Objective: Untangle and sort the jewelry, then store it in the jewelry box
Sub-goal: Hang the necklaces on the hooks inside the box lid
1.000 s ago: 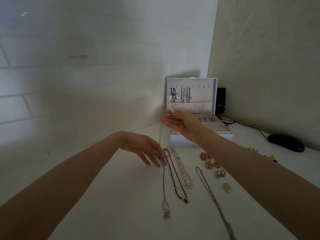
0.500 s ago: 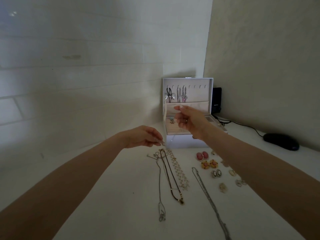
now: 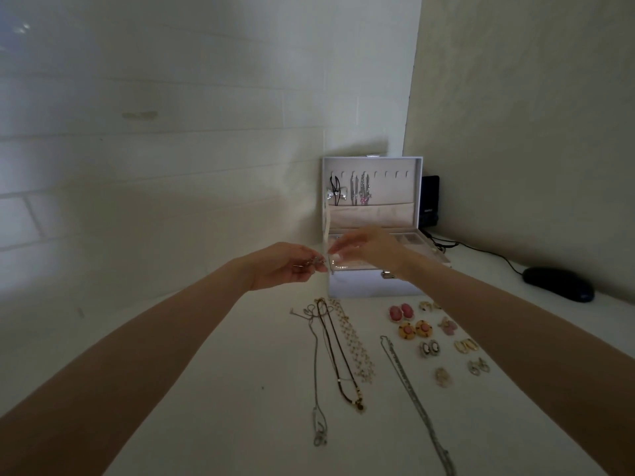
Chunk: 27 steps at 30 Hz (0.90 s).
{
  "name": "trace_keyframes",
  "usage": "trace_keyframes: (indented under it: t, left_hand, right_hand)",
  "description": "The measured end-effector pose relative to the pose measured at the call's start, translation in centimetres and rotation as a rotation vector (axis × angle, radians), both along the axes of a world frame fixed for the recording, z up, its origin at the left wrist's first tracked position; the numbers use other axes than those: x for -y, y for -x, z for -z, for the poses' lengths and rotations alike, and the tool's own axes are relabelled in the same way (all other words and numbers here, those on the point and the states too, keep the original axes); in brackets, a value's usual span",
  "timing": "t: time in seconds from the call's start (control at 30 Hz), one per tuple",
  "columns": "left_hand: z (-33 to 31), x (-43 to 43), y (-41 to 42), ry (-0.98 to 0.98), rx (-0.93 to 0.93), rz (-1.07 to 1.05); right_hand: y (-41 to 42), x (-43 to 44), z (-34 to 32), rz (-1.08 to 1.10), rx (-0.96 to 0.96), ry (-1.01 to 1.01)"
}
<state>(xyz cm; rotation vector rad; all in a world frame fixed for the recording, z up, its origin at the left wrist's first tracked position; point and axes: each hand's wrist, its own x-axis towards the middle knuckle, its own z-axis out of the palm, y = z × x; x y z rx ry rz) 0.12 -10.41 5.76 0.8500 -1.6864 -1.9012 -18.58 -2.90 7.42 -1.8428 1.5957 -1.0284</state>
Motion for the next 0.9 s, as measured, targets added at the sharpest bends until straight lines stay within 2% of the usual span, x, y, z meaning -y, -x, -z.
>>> trace_keyframes:
  t: [0.1, 0.2, 0.37, 0.63, 0.73, 0.9]
  left_hand:
    - [-0.2, -0.1, -0.2, -0.046, -0.005, 0.04]
    - [-0.3, -0.3, -0.4, -0.016, 0.037, 0.098]
    - [-0.6, -0.7, -0.4, 0.027, 0.009, 0.088]
    - [-1.0, -0.8, 0.3, 0.187, -0.13, -0.058]
    - [-1.2, -1.1, 0.5, 0.281, -0.099, -0.072]
    - [-1.0, -1.5, 0.3, 0.41, -0.01, -0.087]
  right_hand:
    - [-0.2, 0.2, 0.1, 0.03, -0.068, -0.007]
    - [-0.2, 0.5, 0.0, 0.072, -0.045, 0.013]
    - [-0.2, 0.2, -0.4, 0.083, -0.113, -0.002]
    - [0.0, -0.1, -0.3, 0.09, 0.029, -0.02]
    - [-0.1, -0.3, -0.1, 0.089, 0.108, -0.039]
    - [-0.4, -0.5, 0.1, 0.163, 0.089, 0.07]
